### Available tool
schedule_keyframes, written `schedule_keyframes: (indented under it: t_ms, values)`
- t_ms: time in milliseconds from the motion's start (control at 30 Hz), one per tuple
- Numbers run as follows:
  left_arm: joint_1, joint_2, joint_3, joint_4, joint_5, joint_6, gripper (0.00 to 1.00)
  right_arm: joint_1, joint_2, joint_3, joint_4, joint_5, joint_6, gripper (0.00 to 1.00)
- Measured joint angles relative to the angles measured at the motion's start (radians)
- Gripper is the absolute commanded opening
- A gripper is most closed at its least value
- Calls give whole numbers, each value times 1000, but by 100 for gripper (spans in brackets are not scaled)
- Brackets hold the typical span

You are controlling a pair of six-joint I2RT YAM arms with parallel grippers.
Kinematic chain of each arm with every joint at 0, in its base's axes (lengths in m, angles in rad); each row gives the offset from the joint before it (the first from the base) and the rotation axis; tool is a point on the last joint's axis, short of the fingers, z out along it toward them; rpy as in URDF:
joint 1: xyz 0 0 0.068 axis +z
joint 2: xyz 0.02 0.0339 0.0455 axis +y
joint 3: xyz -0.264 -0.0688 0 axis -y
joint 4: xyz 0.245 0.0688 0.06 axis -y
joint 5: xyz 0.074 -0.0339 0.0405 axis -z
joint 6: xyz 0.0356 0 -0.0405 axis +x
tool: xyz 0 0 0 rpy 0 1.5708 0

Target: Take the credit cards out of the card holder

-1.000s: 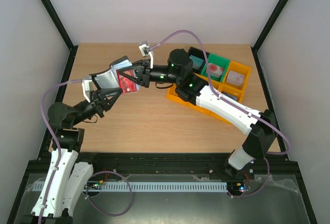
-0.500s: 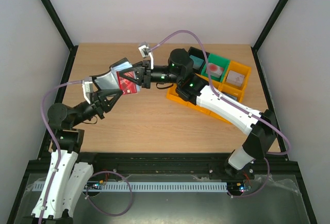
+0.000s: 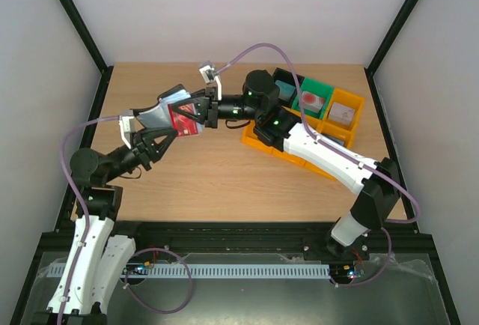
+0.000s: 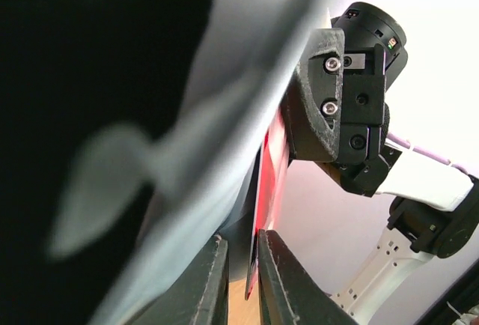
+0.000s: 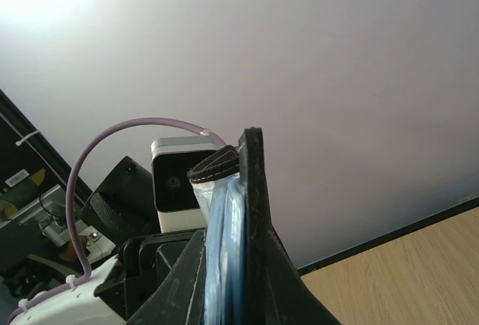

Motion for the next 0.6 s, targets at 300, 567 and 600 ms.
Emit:
schedule_keyframes:
  t_ms: [300, 567, 600]
  values:
    - [-16, 17, 0, 12, -44, 17, 8, 8, 35, 44, 6, 5, -5, 2]
    - [-22, 20, 1, 28, -66, 29, 2, 8, 44, 60, 6, 23, -11, 13]
    - [-22, 19, 1, 28, -68, 27, 2, 8, 44, 60, 3, 25, -19, 16]
